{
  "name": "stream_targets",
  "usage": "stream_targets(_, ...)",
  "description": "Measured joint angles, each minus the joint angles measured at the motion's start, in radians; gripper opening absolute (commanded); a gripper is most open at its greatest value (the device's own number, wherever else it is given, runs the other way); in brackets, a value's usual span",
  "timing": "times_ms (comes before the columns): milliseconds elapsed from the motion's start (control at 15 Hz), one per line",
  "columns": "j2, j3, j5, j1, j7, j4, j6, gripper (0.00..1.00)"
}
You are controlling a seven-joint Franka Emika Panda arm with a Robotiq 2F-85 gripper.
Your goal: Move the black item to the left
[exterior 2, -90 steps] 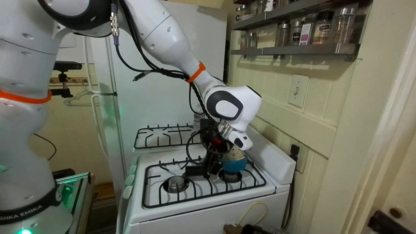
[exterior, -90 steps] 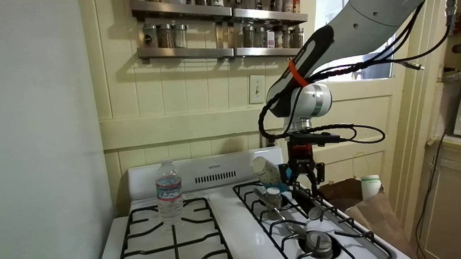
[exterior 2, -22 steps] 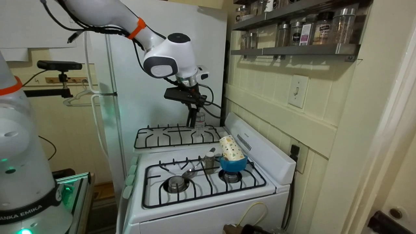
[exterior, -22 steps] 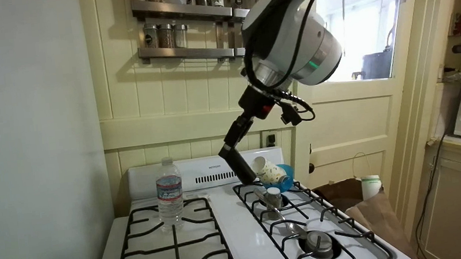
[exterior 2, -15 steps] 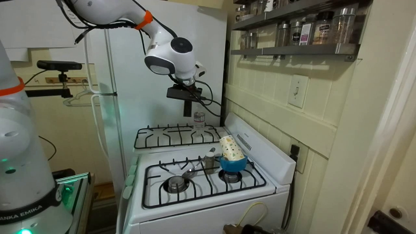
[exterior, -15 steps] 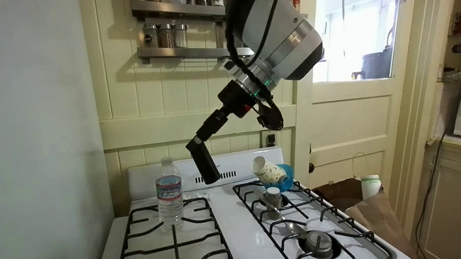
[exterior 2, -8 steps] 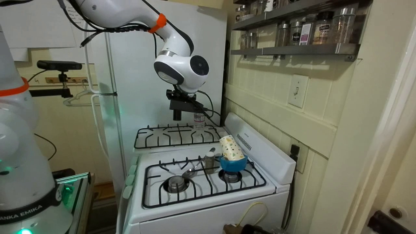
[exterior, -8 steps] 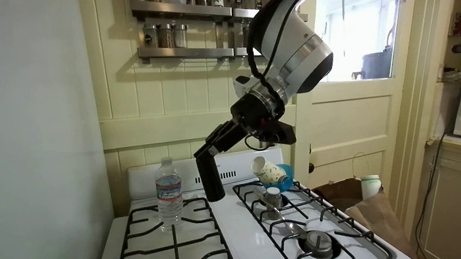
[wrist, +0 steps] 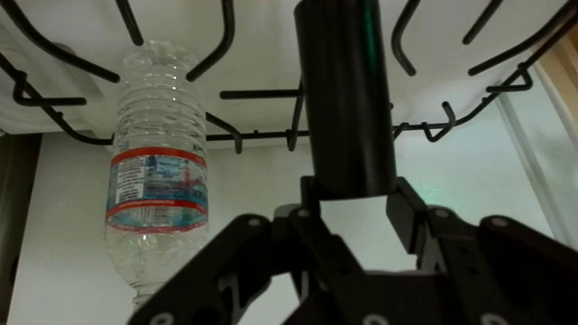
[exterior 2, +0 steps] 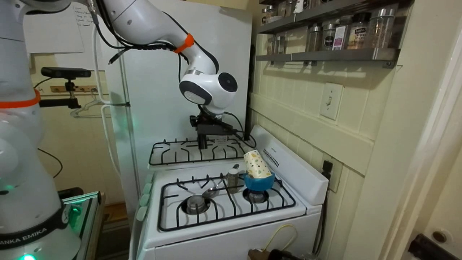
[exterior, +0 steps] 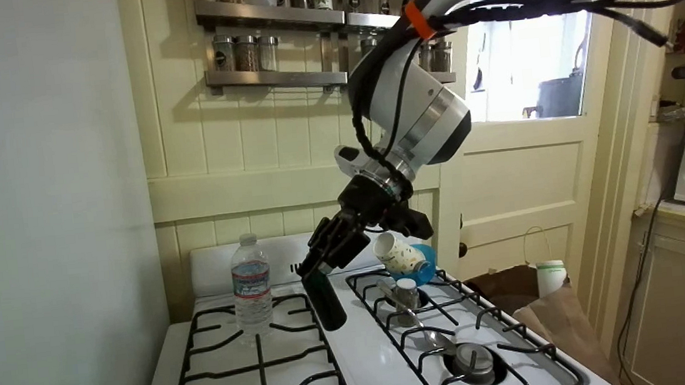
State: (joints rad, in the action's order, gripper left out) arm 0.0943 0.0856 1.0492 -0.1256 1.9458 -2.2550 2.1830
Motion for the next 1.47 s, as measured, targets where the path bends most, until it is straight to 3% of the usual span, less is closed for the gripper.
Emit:
stream_targets(67, 0.016, 0.013, -0.007, -0.005, -0.015, 0.012, 0.025, 0.42)
stream_targets(133, 0.029, 0.022, -0.018, -0.010, -0.032, 0.025, 0.036, 0.17)
stream_targets(333, 0.041, 0.028, -0.009, -0.013, -0.031, 0.037, 0.043, 0.17)
stream_targets(800, 0.052, 0.038, 0.199, -0.007, 0.144, 0.051, 0.108, 0.17)
stream_targets(1467, 0.121, 0.040, 0.226, -0.006, 0.177, 0.080, 0.064, 0.17)
